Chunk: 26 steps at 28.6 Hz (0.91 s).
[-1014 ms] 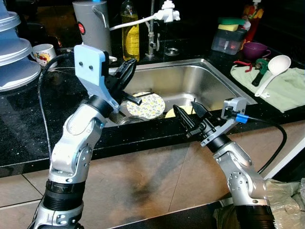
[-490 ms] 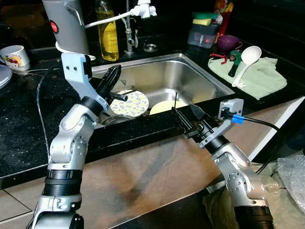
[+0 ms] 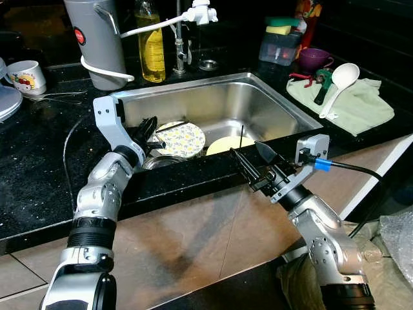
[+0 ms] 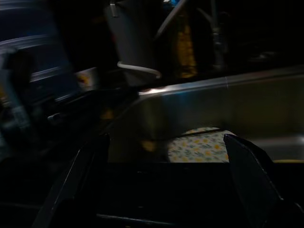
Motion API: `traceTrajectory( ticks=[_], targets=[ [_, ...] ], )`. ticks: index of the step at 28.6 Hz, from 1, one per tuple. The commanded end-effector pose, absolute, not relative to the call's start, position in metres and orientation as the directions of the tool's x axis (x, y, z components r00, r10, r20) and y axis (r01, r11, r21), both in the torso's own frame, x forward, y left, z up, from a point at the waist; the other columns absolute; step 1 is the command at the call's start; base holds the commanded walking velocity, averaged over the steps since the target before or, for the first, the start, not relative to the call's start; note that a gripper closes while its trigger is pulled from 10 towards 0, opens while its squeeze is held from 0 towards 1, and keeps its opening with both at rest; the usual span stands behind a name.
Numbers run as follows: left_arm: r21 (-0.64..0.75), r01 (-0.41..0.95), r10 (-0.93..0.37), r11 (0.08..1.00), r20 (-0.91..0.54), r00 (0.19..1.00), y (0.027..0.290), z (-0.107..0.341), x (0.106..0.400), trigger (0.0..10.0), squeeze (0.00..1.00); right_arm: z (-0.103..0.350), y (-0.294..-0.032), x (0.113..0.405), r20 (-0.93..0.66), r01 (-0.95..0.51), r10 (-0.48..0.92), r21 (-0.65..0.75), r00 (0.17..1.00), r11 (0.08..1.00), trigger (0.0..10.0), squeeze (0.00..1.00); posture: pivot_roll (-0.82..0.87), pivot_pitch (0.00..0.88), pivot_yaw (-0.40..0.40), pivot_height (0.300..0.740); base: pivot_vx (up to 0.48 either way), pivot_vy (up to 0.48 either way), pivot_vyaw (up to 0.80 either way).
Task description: Kitchen organization
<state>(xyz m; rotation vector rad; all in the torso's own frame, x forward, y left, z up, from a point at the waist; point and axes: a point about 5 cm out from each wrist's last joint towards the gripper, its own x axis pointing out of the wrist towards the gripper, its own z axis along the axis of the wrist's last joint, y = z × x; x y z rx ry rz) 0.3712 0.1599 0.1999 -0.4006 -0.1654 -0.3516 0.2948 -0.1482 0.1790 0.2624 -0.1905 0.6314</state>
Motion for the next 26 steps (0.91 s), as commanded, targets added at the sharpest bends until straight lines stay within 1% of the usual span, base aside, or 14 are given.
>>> traceTrajectory(
  ticks=[1,4,6,7,8,9,10,11,19,20,21,22,24,26],
  targets=[
    [-0.366,0.390,-0.314,0.845,0.252,0.915,0.158,0.202,0.372,10.0,0.00,0.181,-0.145,0.291,0.255,-0.639,0.592,0.176,0.764,0.749,10.0,0.00,-0.01,0.000,-0.016,0.740,0.000,0.000,0.00],
    [-0.366,0.397,-0.320,0.842,0.255,0.913,0.157,0.202,0.373,10.0,0.00,0.181,-0.143,0.289,0.255,-0.653,0.607,0.171,0.752,0.737,10.0,0.00,-0.01,0.000,-0.017,0.740,0.000,0.000,0.00],
    [-0.371,0.408,-0.328,0.834,0.261,0.908,0.156,0.202,0.373,10.0,0.00,0.181,-0.138,0.285,0.244,-0.693,0.653,0.148,0.717,0.705,10.0,0.00,-0.01,0.000,-0.015,0.740,0.000,0.000,0.00],
    [-0.374,0.412,-0.331,0.831,0.263,0.906,0.156,0.202,0.374,10.0,0.04,0.181,-0.136,0.283,0.236,-0.714,0.678,0.139,0.696,0.686,10.0,0.00,-0.01,0.000,-0.015,0.740,0.000,0.000,0.00],
    [-0.375,0.414,-0.333,0.830,0.264,0.905,0.156,0.202,0.374,10.0,0.62,0.180,-0.133,0.281,0.231,-0.732,0.697,0.134,0.679,0.668,10.0,0.00,-0.01,0.000,-0.015,0.740,0.000,0.000,0.00],
    [-0.375,0.414,-0.333,0.830,0.264,0.905,0.156,0.202,0.374,10.0,0.62,0.180,-0.133,0.281,0.231,-0.732,0.697,0.134,0.679,0.668,10.0,0.00,-0.01,0.000,-0.015,0.740,0.000,0.000,0.00],
    [-0.376,0.415,-0.333,0.828,0.265,0.905,0.156,0.201,0.374,10.0,0.93,0.180,-0.131,0.279,0.227,-0.746,0.713,0.130,0.663,0.653,10.0,0.00,-0.01,0.000,-0.014,0.740,0.000,0.000,0.00],
    [-0.375,0.414,-0.333,0.829,0.263,0.905,0.157,0.201,0.374,10.0,1.00,0.179,-0.129,0.278,0.220,-0.754,0.723,0.125,0.654,0.645,10.0,0.00,-0.01,0.000,-0.013,0.740,0.000,0.000,0.00],
    [-0.368,0.371,-0.295,0.853,0.246,0.923,0.164,0.193,0.371,10.0,1.00,0.177,-0.127,0.280,0.207,-0.746,0.718,0.117,0.664,0.656,10.0,0.00,0.00,0.000,-0.014,0.740,0.000,0.000,0.00],
    [-0.348,0.359,-0.281,0.866,0.256,0.925,0.166,0.194,0.369,10.0,0.00,0.177,-0.128,0.281,0.209,-0.739,0.711,0.119,0.671,0.663,10.0,0.00,0.00,0.000,-0.015,0.740,0.000,0.000,0.00],
    [-0.348,0.359,-0.281,0.866,0.256,0.925,0.166,0.194,0.369,10.0,0.00,0.177,-0.128,0.281,0.209,-0.739,0.711,0.119,0.671,0.663,10.0,0.00,0.00,0.000,-0.015,0.740,0.000,0.000,0.00],
    [-0.306,0.349,-0.267,0.886,0.278,0.923,0.170,0.198,0.366,10.0,0.00,0.177,-0.129,0.282,0.210,-0.736,0.708,0.119,0.675,0.666,10.0,0.00,0.00,0.000,-0.015,0.740,0.000,0.000,0.00],
    [-0.279,0.337,-0.255,0.899,0.291,0.922,0.172,0.202,0.364,10.0,0.00,0.178,-0.129,0.282,0.210,-0.735,0.706,0.119,0.676,0.668,10.0,0.00,0.01,0.000,-0.014,0.740,0.000,0.000,0.00],
    [-0.215,0.286,-0.211,0.934,0.316,0.925,0.180,0.209,0.359,10.0,0.00,0.178,-0.129,0.283,0.211,-0.729,0.700,0.119,0.682,0.674,10.0,0.00,0.01,0.000,-0.015,0.740,0.000,0.000,0.00]
  ],
)
